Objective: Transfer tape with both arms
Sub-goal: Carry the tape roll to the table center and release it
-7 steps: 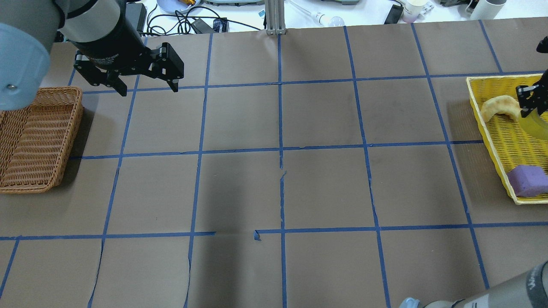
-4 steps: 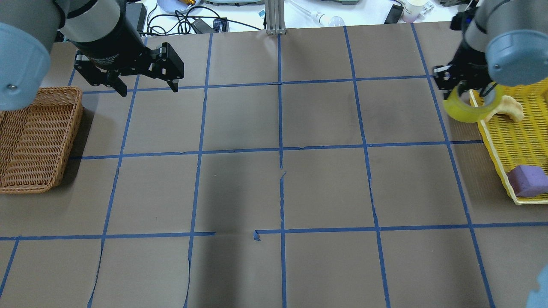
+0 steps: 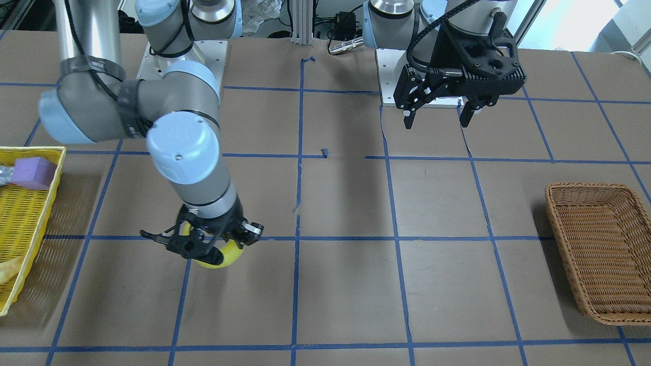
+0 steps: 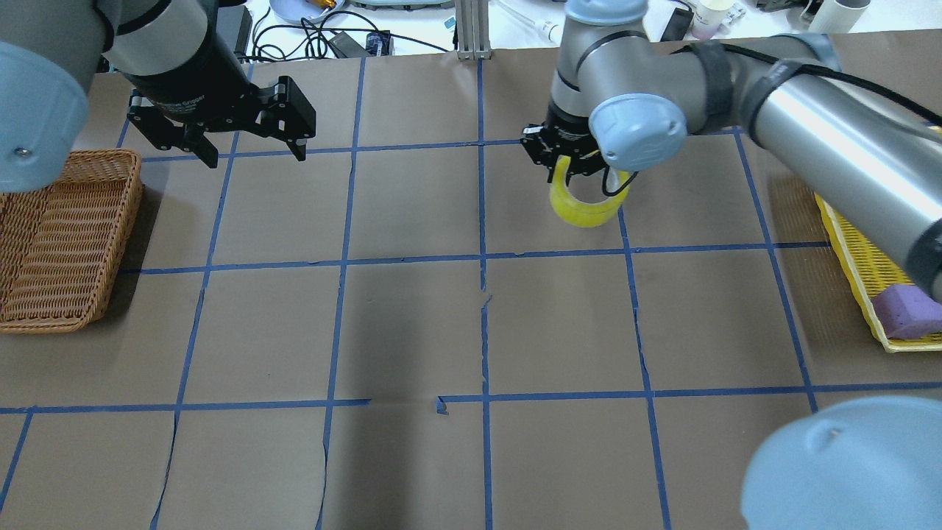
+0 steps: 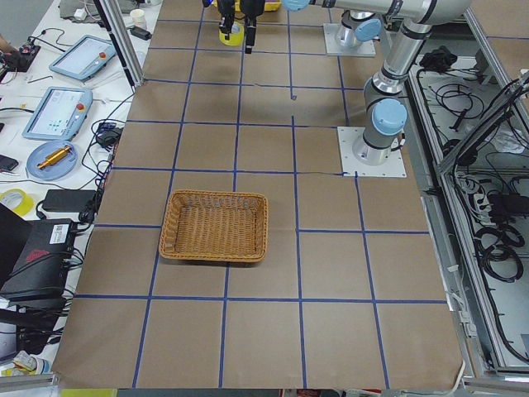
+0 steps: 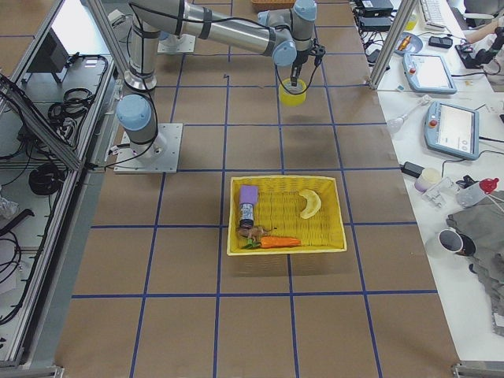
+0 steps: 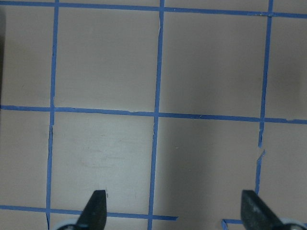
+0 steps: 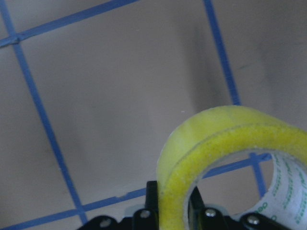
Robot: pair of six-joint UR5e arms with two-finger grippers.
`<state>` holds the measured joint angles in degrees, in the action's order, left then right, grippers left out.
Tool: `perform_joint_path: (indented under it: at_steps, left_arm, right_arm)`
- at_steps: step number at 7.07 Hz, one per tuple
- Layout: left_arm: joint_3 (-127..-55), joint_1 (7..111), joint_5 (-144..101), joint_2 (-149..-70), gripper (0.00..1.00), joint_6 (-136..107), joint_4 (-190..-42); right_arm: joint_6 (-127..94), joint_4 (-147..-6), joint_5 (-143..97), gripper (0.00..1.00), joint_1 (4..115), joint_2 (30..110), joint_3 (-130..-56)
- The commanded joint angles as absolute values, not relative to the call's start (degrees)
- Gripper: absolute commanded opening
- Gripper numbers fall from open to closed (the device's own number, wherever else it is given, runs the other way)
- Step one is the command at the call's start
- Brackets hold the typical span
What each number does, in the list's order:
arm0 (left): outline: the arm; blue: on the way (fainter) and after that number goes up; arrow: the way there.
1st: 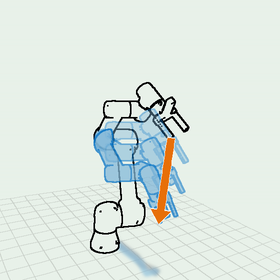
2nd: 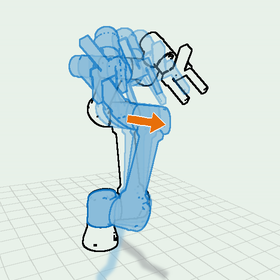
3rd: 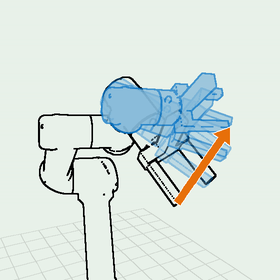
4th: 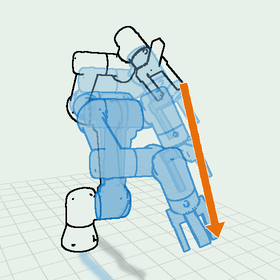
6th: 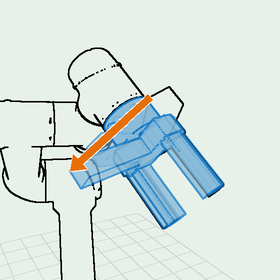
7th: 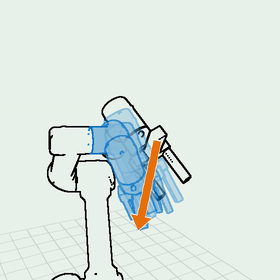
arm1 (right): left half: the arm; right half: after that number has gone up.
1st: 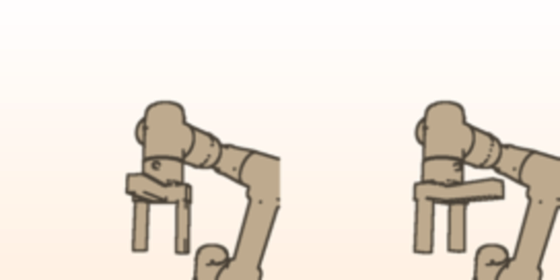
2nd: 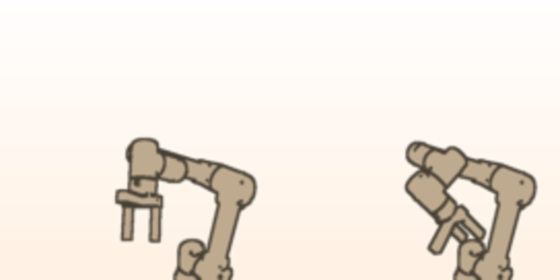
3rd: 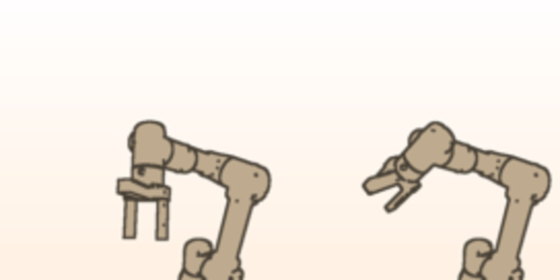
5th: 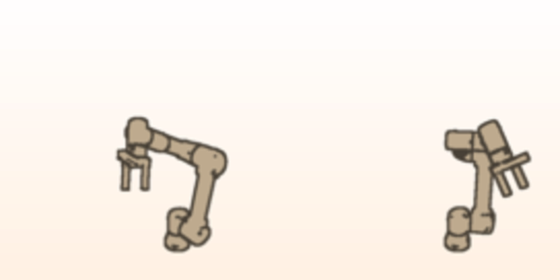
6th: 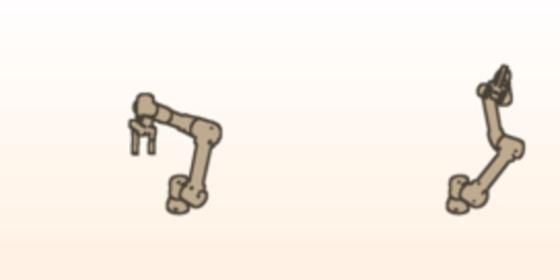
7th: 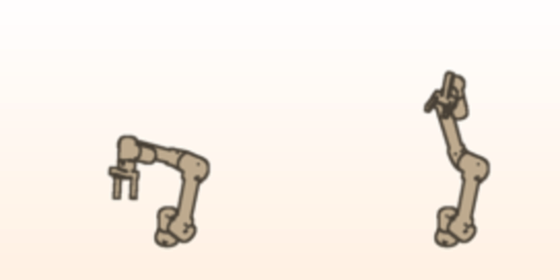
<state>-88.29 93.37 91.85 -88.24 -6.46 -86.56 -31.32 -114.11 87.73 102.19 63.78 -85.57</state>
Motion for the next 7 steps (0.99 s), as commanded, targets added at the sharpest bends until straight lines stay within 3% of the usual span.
perform_joint_path:
  at_steps: [1, 5, 6, 7]
  left_arm:
    - [-88.5, 93.4, 92.3, -88.2, 1.00, -4.5, -85.0]
    - [-88.4, 93.4, 92.5, -88.2, 1.00, -4.5, -85.0]
    - [-88.4, 93.4, 92.5, -88.2, 1.00, -4.5, -85.0]
    - [-88.4, 93.4, 92.2, -88.4, 1.00, -4.9, -84.8]
  right_arm:
    - [-42.1, -117.0, 87.4, 0.00, 110.0, 56.4, -81.0]
    - [-48.5, -119.7, 85.0, 0.00, 112.4, 53.1, -81.1]
    - [-48.9, -119.9, 83.9, 0.26, 112.5, 52.9, -81.4]
    - [-48.8, -119.9, 84.3, 0.99, 112.4, 53.2, -81.4]
